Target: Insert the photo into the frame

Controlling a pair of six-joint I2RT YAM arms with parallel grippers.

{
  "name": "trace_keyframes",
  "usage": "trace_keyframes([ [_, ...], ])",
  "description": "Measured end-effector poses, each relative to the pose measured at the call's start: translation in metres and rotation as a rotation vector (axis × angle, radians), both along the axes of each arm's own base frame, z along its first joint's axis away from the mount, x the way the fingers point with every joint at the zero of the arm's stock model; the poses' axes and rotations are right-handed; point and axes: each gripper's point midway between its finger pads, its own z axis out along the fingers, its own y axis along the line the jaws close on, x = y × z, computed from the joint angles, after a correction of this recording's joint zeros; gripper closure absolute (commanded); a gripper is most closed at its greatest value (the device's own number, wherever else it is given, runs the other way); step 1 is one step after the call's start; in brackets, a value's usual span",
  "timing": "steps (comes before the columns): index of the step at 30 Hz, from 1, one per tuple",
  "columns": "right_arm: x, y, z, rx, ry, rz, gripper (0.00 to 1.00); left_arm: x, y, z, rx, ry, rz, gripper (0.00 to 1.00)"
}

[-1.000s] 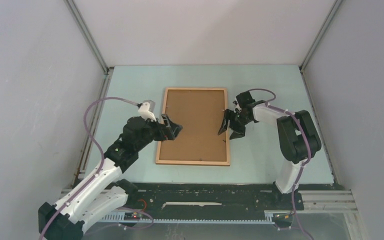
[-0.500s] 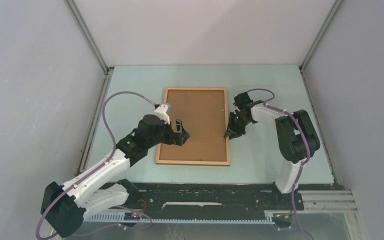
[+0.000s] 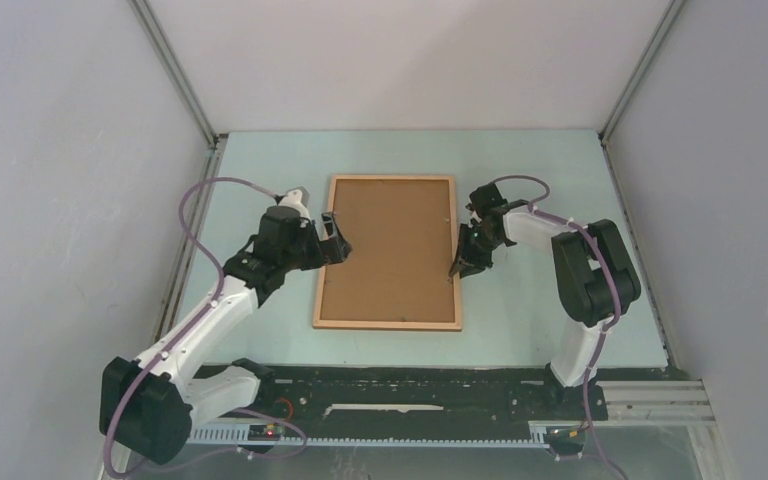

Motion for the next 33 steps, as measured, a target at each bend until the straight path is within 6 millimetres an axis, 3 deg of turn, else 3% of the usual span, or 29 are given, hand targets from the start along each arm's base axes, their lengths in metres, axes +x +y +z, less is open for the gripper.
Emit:
trace_keyframes([
  [3, 0.002, -0.003, 0.001, -0.002, -0.008, 0.001, 1.0, -0.003, -0.01, 0.004, -0.049, 0.004, -0.047, 0.0],
  [7, 0.002, -0.007, 0.002, 0.005, -0.004, 0.001, 1.0, -0.014, -0.044, 0.016, -0.101, -0.033, -0.182, 0.0],
  [10, -0.001, -0.009, 0.003, 0.007, 0.013, -0.001, 1.0, -0.035, -0.079, 0.015, -0.086, -0.05, -0.327, 0.0],
  [13, -0.002, -0.01, 0.005, 0.011, 0.024, -0.006, 1.0, -0.064, -0.112, 0.001, -0.03, -0.039, -0.48, 0.0],
  [18, 0.002, -0.013, 0.01, 0.032, 0.033, -0.046, 1.0, -0.094, -0.153, -0.007, 0.089, -0.073, -0.66, 0.0],
  [24, 0.008, -0.017, 0.026, 0.055, 0.019, -0.124, 1.0, -0.098, -0.178, -0.001, 0.209, -0.176, -0.717, 0.0],
  [33, 0.011, -0.012, 0.036, 0.117, 0.061, -0.221, 1.0, -0.125, -0.197, -0.023, 0.472, -0.277, -0.823, 0.0],
])
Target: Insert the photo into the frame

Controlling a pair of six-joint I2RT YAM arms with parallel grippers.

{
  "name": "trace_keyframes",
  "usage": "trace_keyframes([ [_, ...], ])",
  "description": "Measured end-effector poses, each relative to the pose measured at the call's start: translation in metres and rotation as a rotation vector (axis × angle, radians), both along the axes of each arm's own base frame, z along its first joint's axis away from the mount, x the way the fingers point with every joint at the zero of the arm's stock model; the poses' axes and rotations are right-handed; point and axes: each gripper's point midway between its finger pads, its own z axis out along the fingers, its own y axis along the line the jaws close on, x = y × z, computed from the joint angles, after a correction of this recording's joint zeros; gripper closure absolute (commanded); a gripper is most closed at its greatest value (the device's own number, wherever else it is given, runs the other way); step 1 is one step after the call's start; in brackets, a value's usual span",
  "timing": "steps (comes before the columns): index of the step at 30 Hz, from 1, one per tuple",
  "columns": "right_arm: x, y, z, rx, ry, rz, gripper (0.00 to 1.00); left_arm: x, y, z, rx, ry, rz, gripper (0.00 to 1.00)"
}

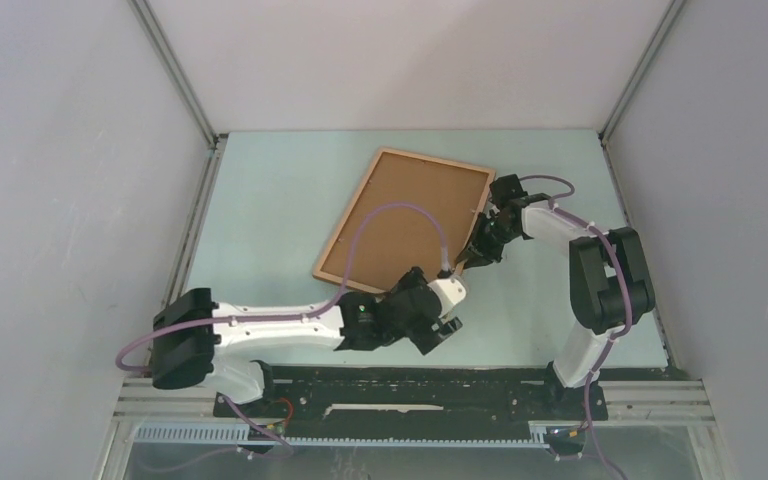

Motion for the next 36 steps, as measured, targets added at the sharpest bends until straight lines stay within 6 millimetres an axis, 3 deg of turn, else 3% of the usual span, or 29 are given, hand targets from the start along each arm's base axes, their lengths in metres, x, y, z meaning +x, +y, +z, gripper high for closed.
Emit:
trace_keyframes([
  [4, 0.0, 0.001, 0.001, 0.008, 0.013, -0.019, 1.0, -0.004, 0.001, -0.011, 0.096, -0.092, -0.019, 0.0],
  [11, 0.0, 0.002, 0.005, 0.012, 0.012, -0.034, 1.0, 0.01, -0.001, -0.018, 0.167, -0.209, -0.005, 0.0],
  [18, 0.0, 0.002, 0.011, 0.021, 0.005, -0.042, 1.0, 0.011, -0.008, -0.036, 0.236, -0.283, -0.04, 0.0],
  [22, -0.001, 0.003, 0.012, 0.024, 0.009, -0.043, 1.0, 0.018, -0.011, -0.046, 0.272, -0.331, -0.025, 0.0],
  [28, -0.001, 0.004, 0.012, 0.033, 0.016, -0.049, 1.0, 0.032, -0.006, -0.077, 0.416, -0.419, 0.004, 0.0],
  [30, -0.002, 0.005, 0.013, 0.037, 0.017, -0.049, 1.0, 0.037, -0.009, -0.075, 0.43, -0.471, 0.034, 0.01],
  [36, -0.002, 0.005, 0.013, 0.039, 0.019, -0.049, 1.0, 0.049, -0.005, -0.068, 0.462, -0.574, 0.119, 0.16],
])
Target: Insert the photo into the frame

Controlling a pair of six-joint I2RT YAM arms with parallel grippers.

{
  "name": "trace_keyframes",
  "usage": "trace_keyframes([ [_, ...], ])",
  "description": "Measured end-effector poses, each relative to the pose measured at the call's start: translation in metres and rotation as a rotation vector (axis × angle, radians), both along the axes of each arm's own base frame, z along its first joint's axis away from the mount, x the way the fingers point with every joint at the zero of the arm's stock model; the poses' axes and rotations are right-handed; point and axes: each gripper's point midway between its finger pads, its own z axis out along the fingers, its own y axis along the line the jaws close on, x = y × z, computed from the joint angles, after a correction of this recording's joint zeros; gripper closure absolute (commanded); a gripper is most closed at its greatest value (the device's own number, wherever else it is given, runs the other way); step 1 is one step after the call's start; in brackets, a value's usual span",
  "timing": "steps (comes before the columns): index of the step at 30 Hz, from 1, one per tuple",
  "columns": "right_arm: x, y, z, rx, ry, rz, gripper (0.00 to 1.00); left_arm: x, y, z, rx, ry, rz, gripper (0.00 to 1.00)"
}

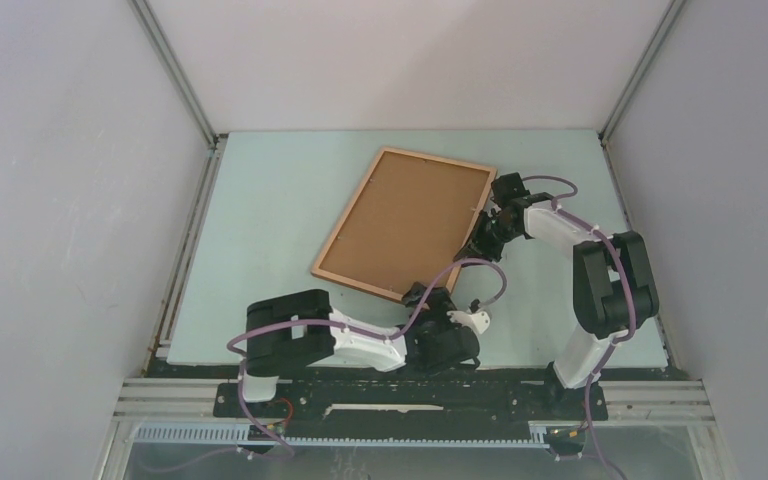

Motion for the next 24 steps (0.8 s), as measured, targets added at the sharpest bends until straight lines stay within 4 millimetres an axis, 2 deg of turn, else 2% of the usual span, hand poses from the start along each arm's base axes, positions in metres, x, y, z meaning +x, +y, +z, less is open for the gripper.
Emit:
trace_keyframes([
  [3, 0.001, 0.0, 0.001, 0.004, -0.001, -0.003, 1.0, 0.003, 0.0, 0.007, -0.014, -0.037, 0.019, 0.32],
  [5, 0.002, 0.002, 0.002, 0.013, -0.003, -0.006, 1.0, 0.004, -0.001, 0.01, -0.011, -0.049, 0.018, 0.48],
  [7, 0.003, 0.004, 0.005, 0.03, -0.004, -0.009, 1.0, 0.003, -0.001, 0.012, -0.005, -0.062, 0.015, 0.68],
  [8, 0.005, 0.006, 0.007, 0.039, -0.007, -0.01, 1.0, 0.004, -0.001, 0.014, 0.023, -0.074, 0.005, 0.75],
  [15, 0.008, 0.014, 0.032, 0.096, -0.06, 0.004, 1.0, 0.004, 0.007, 0.021, 0.184, -0.14, -0.024, 0.99],
  [17, 0.01, 0.014, 0.037, 0.104, -0.077, 0.006, 0.98, 0.005, 0.009, 0.023, 0.19, -0.151, -0.016, 1.0],
  [19, 0.012, 0.012, 0.041, 0.102, -0.098, 0.013, 0.87, 0.005, 0.009, 0.027, 0.184, -0.158, -0.011, 1.0],
  [20, 0.012, 0.012, 0.045, 0.1, -0.105, 0.022, 0.75, 0.005, 0.01, 0.029, 0.183, -0.157, -0.012, 1.0],
  [22, 0.018, 0.008, 0.055, 0.076, -0.155, 0.041, 0.59, 0.005, 0.01, 0.035, 0.168, -0.158, -0.008, 1.0],
  [24, 0.025, 0.002, 0.068, 0.037, -0.219, 0.061, 0.53, 0.004, 0.012, 0.046, 0.137, -0.154, -0.004, 1.0],
])
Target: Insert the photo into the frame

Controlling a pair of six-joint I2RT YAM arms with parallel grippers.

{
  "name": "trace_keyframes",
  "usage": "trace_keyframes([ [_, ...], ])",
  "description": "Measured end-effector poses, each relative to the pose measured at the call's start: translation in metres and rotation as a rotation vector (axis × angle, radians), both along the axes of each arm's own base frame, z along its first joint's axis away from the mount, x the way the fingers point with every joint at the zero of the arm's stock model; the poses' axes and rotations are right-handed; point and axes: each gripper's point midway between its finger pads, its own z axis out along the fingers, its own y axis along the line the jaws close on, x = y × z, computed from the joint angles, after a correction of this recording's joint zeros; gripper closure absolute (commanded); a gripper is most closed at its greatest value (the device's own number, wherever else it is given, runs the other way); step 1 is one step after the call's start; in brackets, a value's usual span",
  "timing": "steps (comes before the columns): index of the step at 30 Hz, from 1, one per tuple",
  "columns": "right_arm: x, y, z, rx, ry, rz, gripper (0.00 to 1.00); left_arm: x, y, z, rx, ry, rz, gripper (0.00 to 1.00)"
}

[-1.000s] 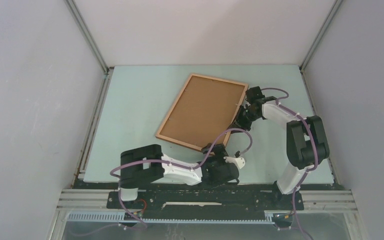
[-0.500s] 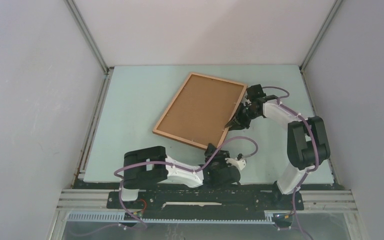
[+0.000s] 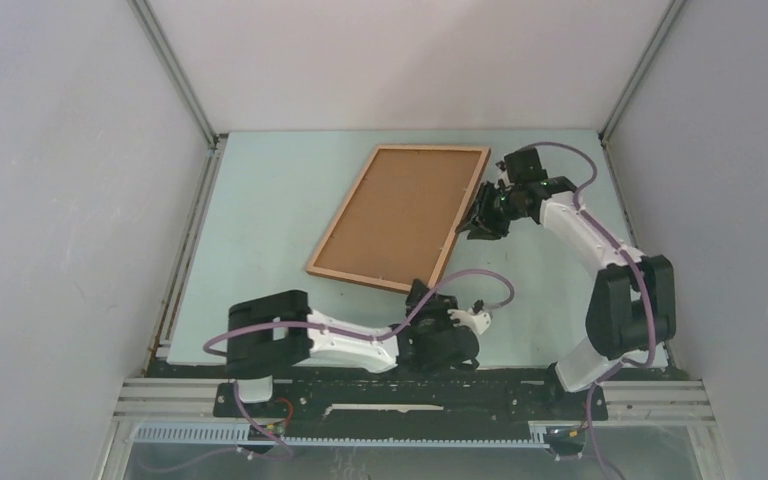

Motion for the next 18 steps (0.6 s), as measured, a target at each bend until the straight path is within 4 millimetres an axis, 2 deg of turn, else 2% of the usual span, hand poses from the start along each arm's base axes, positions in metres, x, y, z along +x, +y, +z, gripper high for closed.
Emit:
trace_keyframes([
  [3, 0.004, -0.015, 0.028, -0.058, -0.111, -0.002, 0.51, -0.002, 0.002, 0.023, -0.074, 0.013, -0.004, 1.0],
  [6, 0.006, -0.035, 0.064, -0.104, -0.227, -0.032, 0.43, -0.004, 0.009, 0.049, -0.144, 0.043, -0.02, 1.0],
  [8, 0.006, -0.052, 0.087, -0.121, -0.298, -0.066, 0.37, -0.007, 0.008, 0.066, -0.245, 0.088, -0.042, 1.0],
  [10, 0.006, -0.069, 0.103, -0.134, -0.343, -0.103, 0.33, -0.011, 0.004, 0.083, -0.353, 0.143, -0.071, 1.0],
  [14, 0.001, -0.094, 0.112, -0.158, -0.366, -0.156, 0.33, -0.007, 0.007, 0.118, -0.498, 0.197, -0.073, 1.0],
  [18, -0.005, -0.097, 0.11, -0.159, -0.357, -0.16, 0.33, 0.004, 0.019, 0.145, -0.646, 0.241, -0.048, 1.0],
])
